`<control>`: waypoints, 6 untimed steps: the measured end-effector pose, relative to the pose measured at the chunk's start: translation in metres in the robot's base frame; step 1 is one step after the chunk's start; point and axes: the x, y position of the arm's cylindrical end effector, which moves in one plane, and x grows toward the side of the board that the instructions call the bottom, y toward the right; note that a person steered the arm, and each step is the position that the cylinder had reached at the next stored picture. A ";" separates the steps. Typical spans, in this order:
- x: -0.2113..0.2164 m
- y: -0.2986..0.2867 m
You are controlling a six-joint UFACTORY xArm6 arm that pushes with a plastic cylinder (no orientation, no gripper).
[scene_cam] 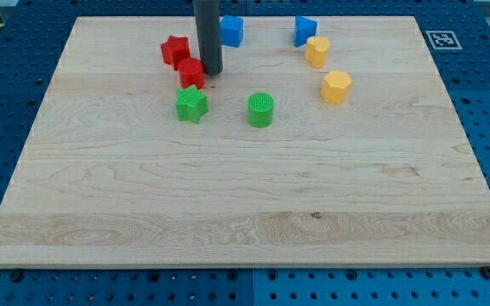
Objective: Touch the blue cube slightly
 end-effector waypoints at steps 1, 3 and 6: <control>0.009 -0.012; 0.010 -0.012; -0.040 0.037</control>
